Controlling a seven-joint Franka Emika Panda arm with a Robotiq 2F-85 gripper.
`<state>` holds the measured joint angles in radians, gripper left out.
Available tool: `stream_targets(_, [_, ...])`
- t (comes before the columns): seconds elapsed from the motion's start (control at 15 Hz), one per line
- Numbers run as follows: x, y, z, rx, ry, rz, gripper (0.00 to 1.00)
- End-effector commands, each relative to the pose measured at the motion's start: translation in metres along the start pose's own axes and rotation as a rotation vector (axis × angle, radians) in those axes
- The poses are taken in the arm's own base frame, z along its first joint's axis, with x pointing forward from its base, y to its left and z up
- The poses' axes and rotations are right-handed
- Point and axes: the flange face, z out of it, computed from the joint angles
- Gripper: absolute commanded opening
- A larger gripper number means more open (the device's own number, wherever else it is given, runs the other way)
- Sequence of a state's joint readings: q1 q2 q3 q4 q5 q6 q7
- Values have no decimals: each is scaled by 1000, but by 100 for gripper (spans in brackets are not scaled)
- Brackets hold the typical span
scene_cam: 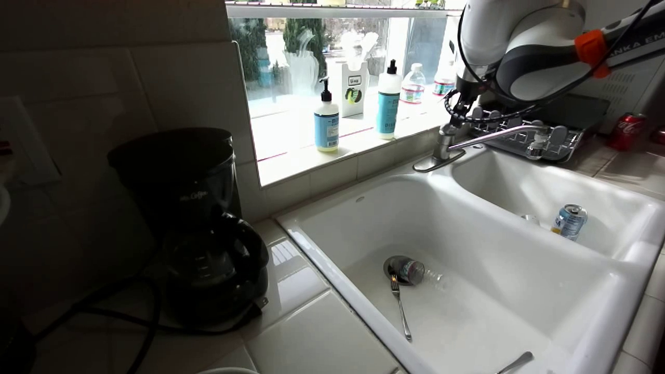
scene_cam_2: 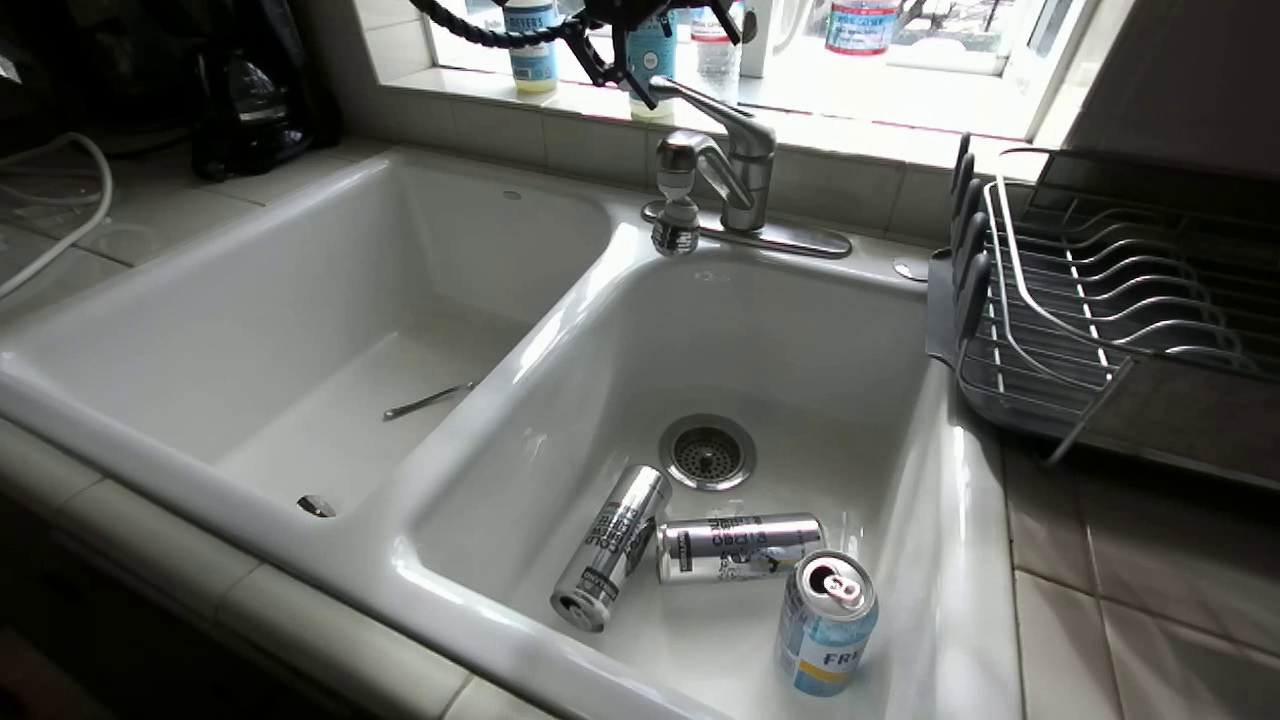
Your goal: Push the silver object at the end of the tap downwards, lift the tap handle upwards
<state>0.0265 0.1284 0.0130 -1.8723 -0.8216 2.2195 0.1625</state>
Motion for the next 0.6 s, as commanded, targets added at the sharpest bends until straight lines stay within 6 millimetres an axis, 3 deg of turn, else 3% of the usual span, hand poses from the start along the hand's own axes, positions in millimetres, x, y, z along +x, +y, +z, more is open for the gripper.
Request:
stream_targets(0.0, [5,7,5,-74,-10,26,100])
stream_targets(0.53, [10,32,6,-134,-27,113,100])
